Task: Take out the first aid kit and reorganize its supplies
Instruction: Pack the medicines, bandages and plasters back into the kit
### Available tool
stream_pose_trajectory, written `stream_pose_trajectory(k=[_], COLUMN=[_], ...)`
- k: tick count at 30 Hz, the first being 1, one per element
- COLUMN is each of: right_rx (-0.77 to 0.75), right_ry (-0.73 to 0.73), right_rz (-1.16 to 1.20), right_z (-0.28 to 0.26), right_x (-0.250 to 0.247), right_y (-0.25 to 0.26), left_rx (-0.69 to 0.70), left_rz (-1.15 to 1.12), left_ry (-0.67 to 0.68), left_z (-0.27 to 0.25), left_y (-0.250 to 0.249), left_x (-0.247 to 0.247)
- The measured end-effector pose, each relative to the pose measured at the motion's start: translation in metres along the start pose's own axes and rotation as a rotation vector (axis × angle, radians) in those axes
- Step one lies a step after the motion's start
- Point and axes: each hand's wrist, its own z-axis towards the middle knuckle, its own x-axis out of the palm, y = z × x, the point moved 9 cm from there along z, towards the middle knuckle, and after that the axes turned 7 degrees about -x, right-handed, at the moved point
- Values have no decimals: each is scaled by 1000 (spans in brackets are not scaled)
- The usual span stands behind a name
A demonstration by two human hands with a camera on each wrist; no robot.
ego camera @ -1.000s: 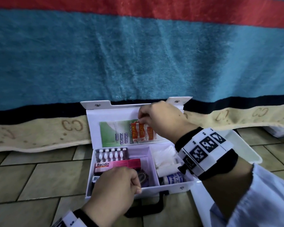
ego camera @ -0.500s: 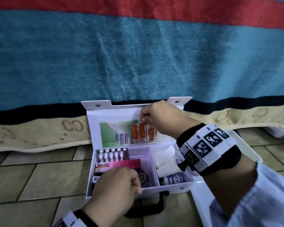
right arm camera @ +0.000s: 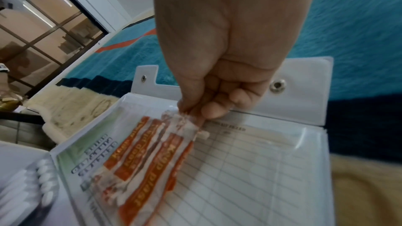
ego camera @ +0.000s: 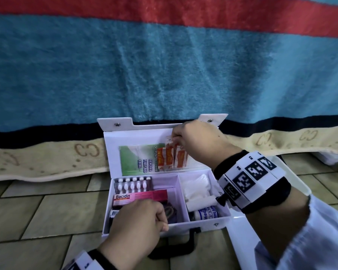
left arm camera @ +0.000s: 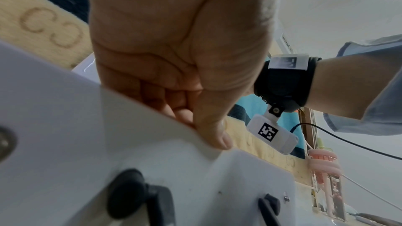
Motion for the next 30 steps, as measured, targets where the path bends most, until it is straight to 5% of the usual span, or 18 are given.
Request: stream_pose_trajectory(k=[13,24,30], right_rx=[92,97,89], right_ry=[-110,-64,77], right_rz=[20,229,18], right_z=[-24,-24,-27], right_x=[-1,4,6], right_y=[-42,-28,-30], left_rx=[16,20,16], left_rz=[41,36,31], left_ry=[-30,-40,-45], left_z=[1,0,1], left_y=[-3,-2,-1], left_x=[0,-1,0])
